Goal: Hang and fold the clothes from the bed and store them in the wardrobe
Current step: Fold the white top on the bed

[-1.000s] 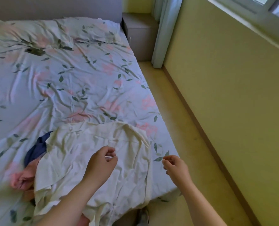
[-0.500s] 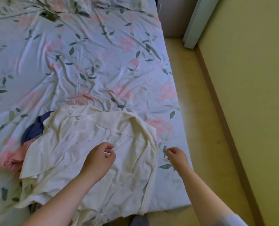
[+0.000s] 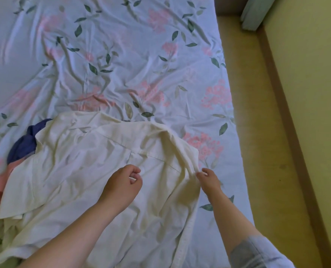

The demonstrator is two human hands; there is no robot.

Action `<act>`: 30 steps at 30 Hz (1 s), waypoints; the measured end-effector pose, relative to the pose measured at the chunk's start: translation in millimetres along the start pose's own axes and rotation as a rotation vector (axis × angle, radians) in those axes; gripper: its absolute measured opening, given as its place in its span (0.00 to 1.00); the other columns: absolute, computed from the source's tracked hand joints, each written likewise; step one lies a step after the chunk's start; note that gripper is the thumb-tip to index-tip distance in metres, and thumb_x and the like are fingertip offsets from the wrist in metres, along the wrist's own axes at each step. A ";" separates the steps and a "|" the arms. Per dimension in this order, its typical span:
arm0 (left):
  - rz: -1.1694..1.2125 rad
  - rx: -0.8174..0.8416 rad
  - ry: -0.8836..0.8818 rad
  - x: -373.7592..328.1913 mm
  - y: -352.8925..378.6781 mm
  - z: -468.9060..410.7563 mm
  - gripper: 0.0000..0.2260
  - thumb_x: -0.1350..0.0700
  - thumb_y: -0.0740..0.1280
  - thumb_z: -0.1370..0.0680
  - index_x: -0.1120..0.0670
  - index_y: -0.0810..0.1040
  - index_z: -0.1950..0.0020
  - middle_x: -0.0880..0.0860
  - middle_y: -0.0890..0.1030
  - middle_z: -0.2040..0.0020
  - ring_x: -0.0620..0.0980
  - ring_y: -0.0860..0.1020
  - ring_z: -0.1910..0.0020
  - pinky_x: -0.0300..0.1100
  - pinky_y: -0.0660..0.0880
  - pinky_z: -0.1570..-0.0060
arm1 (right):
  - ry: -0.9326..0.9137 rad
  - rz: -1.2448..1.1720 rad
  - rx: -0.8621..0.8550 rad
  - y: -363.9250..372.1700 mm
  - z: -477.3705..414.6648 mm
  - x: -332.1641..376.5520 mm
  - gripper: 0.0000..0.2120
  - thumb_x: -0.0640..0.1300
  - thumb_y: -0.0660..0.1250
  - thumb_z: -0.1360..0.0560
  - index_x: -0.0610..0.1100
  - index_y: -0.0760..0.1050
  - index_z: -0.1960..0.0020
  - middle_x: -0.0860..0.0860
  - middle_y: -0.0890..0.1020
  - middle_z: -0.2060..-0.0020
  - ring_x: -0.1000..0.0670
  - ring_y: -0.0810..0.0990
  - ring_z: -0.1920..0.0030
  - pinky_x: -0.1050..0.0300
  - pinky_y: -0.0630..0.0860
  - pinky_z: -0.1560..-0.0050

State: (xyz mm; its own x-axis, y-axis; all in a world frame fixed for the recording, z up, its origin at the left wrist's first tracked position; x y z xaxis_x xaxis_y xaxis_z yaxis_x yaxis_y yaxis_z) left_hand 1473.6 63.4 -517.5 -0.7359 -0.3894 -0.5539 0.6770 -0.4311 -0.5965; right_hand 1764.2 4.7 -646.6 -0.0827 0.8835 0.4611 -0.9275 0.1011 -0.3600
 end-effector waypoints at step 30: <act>0.450 0.158 -0.184 -29.4 -11.7 75.6 0.13 0.49 0.67 0.22 0.57 0.79 0.58 0.57 0.85 0.54 0.55 0.83 0.53 0.51 0.79 0.48 | -0.566 -0.087 0.252 24.0 238.5 57.0 0.14 0.36 0.67 0.22 0.49 0.82 0.41 0.40 0.78 0.56 0.49 0.78 0.57 0.59 0.75 0.54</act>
State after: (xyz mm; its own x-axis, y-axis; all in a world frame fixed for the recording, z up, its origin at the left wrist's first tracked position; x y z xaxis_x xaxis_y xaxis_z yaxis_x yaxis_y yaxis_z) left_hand 1486.9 18.4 -450.4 -0.3701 -0.6954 -0.6160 0.9284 -0.2997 -0.2195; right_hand 1650.3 -51.5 -435.5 -0.1196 0.4910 0.8629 -0.9913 -0.0104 -0.1315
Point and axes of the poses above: each hand's wrist, its own z-axis away from the middle knuckle, its own y-axis out of the palm, x = y × z, the point moved 9 cm from there along -z, towards the middle knuckle
